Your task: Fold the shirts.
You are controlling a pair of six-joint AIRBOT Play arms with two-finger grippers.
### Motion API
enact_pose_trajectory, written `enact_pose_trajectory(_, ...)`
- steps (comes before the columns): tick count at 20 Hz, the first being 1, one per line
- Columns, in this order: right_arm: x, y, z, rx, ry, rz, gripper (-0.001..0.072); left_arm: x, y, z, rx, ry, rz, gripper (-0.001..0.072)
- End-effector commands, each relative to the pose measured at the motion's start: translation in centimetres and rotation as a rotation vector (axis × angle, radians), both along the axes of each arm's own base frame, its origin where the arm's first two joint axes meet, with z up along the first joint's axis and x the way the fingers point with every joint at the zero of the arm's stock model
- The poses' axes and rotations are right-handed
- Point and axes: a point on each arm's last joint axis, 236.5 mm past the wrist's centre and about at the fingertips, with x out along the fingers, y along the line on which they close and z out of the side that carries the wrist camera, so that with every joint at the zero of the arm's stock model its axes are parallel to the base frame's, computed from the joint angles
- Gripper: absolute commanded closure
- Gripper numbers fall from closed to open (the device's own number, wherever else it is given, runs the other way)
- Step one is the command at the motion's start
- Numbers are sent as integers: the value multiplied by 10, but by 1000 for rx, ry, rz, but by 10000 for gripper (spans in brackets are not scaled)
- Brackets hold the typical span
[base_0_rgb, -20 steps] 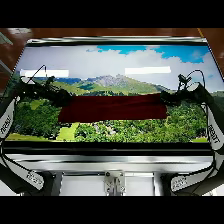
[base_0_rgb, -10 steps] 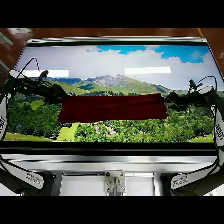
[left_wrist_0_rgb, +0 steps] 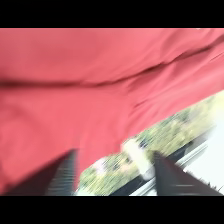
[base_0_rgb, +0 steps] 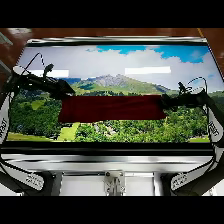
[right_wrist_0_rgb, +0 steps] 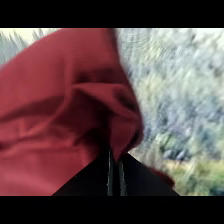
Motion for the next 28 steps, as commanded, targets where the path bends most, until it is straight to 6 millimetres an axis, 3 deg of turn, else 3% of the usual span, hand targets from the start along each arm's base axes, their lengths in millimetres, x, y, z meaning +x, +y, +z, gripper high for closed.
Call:
enact_pose_trajectory(1, 8, 3, 55, 6, -138, 52, 643, 16, -40, 10, -46, -72, 16, 648)
enact_pose_trajectory(4, 0, 6, 131, -13, -254, 66, 643, 3, -106, 4, -40, -100, -75, 665)
enact_pose_trajectory(7, -29, 21, 198, -4, -316, 85, 643, -21, -183, -3, -35, -144, -176, 666)
enact_pose_trajectory(12, -74, 38, 282, -15, -417, 47, 643, -44, -283, -36, -85, -137, -142, 666)
enact_pose_trajectory(16, -98, 46, 315, -13, -459, 18, 643, -55, -336, -47, -215, -99, -78, 666)
enact_pose_trajectory(19, -101, 49, 318, 5, -450, 4, 643, -62, -372, -53, -295, -65, -28, 666)
enact_pose_trajectory(21, -97, 46, 320, -2, -467, -10, 643, -73, -396, -44, -377, -83, -96, 667)
enact_pose_trajectory(23, -88, 41, 323, -14, -497, -39, 643, -69, -392, -41, -377, -115, -128, 670)
enact_pose_trajectory(25, -79, 41, 323, 12, -500, -58, 643, -60, -369, -35, -352, -134, -174, 671)
enact_pose_trajectory(27, -69, 53, 312, 29, -487, -29, 643, -49, -328, -25, -263, -172, -219, 672)
enact_pose_trajectory(28, -62, 64, 305, 36, -483, -3, 643, -39, -298, -19, -174, -209, -223, 672)
